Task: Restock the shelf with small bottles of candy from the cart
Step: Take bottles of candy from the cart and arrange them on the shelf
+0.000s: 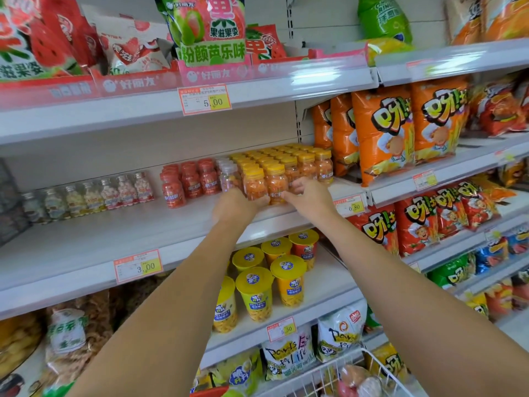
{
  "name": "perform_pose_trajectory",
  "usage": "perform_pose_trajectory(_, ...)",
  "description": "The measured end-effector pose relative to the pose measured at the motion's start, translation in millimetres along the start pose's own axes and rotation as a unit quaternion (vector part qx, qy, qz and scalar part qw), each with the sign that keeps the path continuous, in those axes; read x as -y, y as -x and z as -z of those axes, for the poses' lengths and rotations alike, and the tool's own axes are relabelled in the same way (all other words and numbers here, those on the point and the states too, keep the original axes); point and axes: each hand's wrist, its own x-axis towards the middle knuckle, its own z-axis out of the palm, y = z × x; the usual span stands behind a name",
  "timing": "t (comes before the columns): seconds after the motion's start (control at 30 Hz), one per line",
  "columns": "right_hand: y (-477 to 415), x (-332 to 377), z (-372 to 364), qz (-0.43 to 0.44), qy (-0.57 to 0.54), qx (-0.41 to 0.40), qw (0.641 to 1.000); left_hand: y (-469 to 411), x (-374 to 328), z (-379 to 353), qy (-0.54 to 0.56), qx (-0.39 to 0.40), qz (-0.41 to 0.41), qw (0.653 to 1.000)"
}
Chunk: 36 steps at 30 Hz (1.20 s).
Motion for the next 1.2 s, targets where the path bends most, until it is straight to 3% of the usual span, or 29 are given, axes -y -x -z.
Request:
perform_pose_trajectory(0.13, -10, 4, -5, -0.027, -0.015, 0.011, 0.999, -4, 3, -2, -0.003, -0.004, -0.011, 1.000)
perform_pose_trajectory(0.47, -13, 5, 3, 0.001, -0.010, 0.088, 0.996, -2, 4, -4, -0.031, -0.008, -0.023, 0.999)
perform_pose_trajectory(0.57, -5, 7, 6, -0.001, -0.030, 0.072, 0.997, 8, 3, -5, -0.012, -0.018, -0.041, 0.999)
perform_pose_trajectory(0.63, 10, 9, 9, 0.010, -0.066, 0.014, 0.998, 26, 5, -6, 0.067, -0.079, -0.091, 0.990)
perform_pose_trajectory(0.7, 37, 6, 14, 0.053, -0.096, -0.043, 0.993, 58, 13, -9, 0.146, -0.171, -0.196, 0.955)
perform_pose_trajectory(0.77, 70, -5, 15, 0.086, -0.111, -0.046, 0.989, 96, 27, -22, 0.199, -0.184, -0.247, 0.930)
perform_pose_trajectory(0.93, 148, -74, -3, 0.038, -0.024, 0.130, 0.990, 182, 84, -92, 0.186, 0.012, -0.242, 0.952)
perform_pose_trajectory(1.07, 207, -157, -28, -0.084, 0.063, 0.275, 0.956, 231, 132, -164, 0.102, 0.237, -0.117, 0.959)
perform_pose_trajectory(1.13, 237, -193, -40, -0.127, 0.131, 0.361, 0.915, 249, 155, -195, 0.020, 0.356, -0.059, 0.933)
perform_pose_trajectory(1.2, 268, -228, -53, -0.145, 0.198, 0.453, 0.857, 265, 182, -221, -0.082, 0.459, -0.057, 0.883)
